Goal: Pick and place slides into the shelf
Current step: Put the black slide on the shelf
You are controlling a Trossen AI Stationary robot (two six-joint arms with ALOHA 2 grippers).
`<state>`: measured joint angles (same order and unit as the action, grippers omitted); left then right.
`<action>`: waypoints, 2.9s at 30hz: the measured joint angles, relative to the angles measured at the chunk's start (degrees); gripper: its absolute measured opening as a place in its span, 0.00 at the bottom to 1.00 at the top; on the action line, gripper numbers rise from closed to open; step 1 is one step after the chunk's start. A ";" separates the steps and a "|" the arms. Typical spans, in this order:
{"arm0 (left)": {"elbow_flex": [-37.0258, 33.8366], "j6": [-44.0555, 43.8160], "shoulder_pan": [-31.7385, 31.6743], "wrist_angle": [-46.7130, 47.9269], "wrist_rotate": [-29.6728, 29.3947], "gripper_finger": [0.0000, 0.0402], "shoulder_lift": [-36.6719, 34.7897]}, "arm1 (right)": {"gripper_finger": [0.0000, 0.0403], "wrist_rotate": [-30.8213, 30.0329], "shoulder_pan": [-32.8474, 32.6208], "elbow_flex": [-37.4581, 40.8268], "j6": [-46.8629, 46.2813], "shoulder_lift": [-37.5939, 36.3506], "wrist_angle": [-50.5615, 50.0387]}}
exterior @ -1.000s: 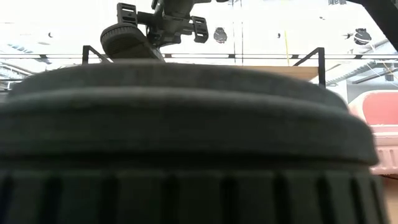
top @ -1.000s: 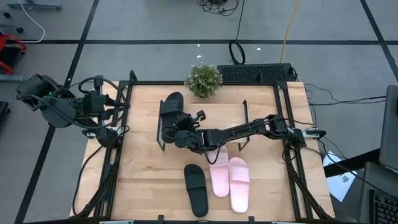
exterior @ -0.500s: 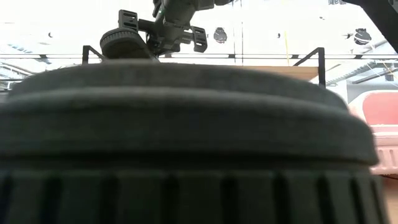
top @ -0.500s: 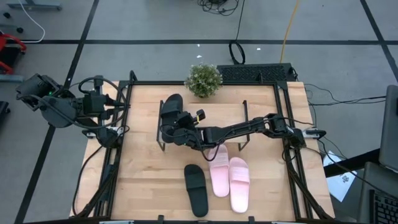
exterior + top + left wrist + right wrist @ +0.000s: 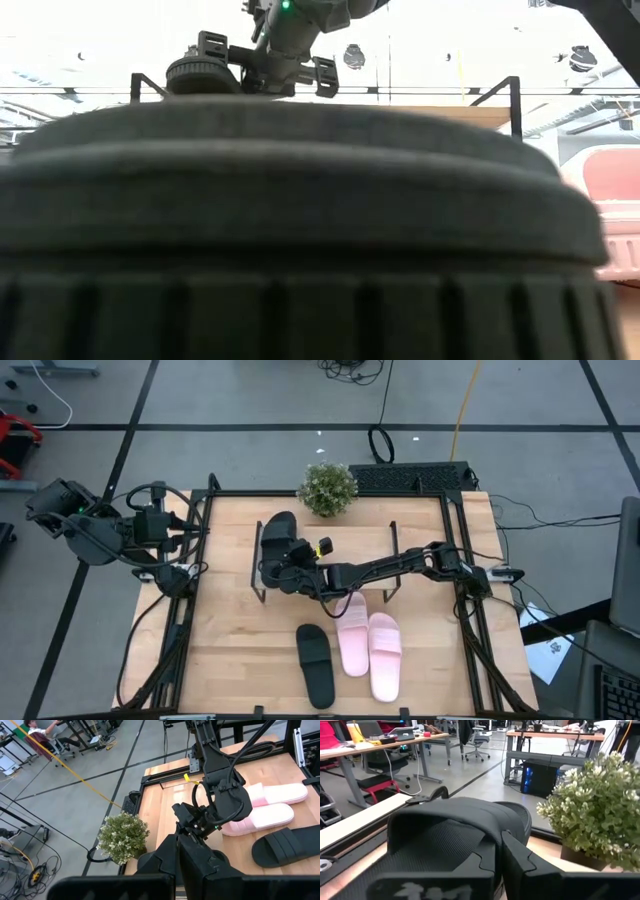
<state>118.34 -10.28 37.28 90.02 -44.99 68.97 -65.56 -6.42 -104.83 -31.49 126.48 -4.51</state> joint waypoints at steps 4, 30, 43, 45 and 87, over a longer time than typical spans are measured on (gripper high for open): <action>0.00 -0.02 0.00 0.00 -0.02 0.05 0.01 | 0.00 1.10 0.09 0.80 -1.94 -0.04 0.05; 0.00 0.97 0.00 -0.02 -0.18 0.05 0.02 | 0.00 1.14 -0.88 0.71 4.07 -0.04 8.33; 0.00 1.11 0.00 -0.04 -0.65 0.05 0.02 | 0.00 1.09 -1.34 0.57 5.13 0.00 11.07; 0.00 1.18 0.00 -0.04 -0.80 0.05 0.02 | 0.00 1.07 -1.51 0.56 5.05 0.00 11.10; 0.00 1.09 0.00 -0.26 -1.51 0.05 0.02 | 0.19 15.60 -0.02 2.27 -6.90 -0.07 6.22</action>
<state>118.34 -9.20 37.28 89.76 -46.50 68.99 -49.95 -6.44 -102.56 -38.39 126.41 1.70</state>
